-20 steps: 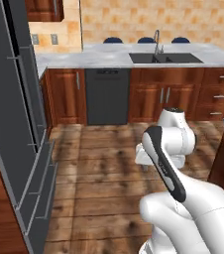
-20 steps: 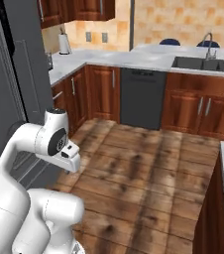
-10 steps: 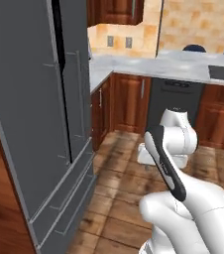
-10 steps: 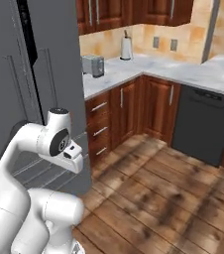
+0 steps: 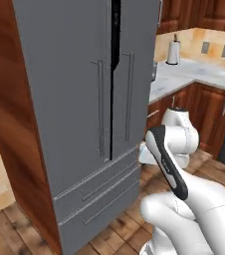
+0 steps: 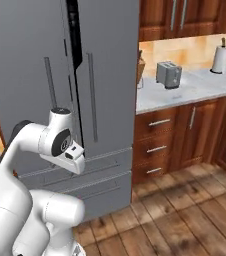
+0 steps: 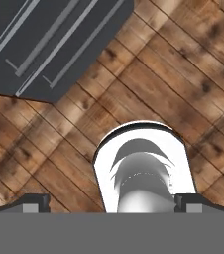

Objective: Place one of the steaks on the plate and the other in the bowl. Then place the bowl in the fridge.

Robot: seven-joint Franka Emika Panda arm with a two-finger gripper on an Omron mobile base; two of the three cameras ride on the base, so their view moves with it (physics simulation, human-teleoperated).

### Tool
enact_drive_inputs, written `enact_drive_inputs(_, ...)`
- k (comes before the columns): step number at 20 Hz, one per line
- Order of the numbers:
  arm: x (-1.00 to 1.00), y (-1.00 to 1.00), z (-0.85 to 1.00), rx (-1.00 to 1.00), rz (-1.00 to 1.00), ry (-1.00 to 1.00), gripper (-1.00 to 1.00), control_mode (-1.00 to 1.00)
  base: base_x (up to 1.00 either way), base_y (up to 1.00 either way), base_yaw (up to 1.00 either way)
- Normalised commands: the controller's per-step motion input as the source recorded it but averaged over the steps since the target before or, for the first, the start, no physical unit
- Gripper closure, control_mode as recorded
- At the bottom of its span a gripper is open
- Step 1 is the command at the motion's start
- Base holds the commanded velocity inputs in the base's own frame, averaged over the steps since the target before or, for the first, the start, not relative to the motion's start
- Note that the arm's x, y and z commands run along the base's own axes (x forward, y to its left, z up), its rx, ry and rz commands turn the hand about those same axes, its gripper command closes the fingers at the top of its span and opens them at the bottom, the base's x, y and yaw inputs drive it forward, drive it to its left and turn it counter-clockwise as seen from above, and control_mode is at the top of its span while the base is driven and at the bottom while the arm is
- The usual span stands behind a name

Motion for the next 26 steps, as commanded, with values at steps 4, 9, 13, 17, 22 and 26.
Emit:
enact_drive_inputs(4,0.0,0.0,0.0,0.0,0.0,0.0,-1.0,1.0,0.16,-0.59,0.54)
enact_drive_inputs(9,0.0,0.0,0.0,0.0,0.0,0.0,-1.0,1.0,0.34,-0.69,0.48)
enact_drive_inputs(13,0.0,0.0,0.0,0.0,0.0,0.0,-1.0,1.0,0.33,-0.45,0.49)
enact_drive_inputs(17,0.0,0.0,0.0,0.0,0.0,0.0,-1.0,1.0,-0.03,-0.16,0.39)
enact_drive_inputs(22,0.0,0.0,0.0,0.0,0.0,0.0,-1.0,1.0,-0.4,0.0,0.09)
enact_drive_inputs(26,0.0,0.0,0.0,0.0,0.0,0.0,-1.0,1.0,-0.17,-0.1,0.0)
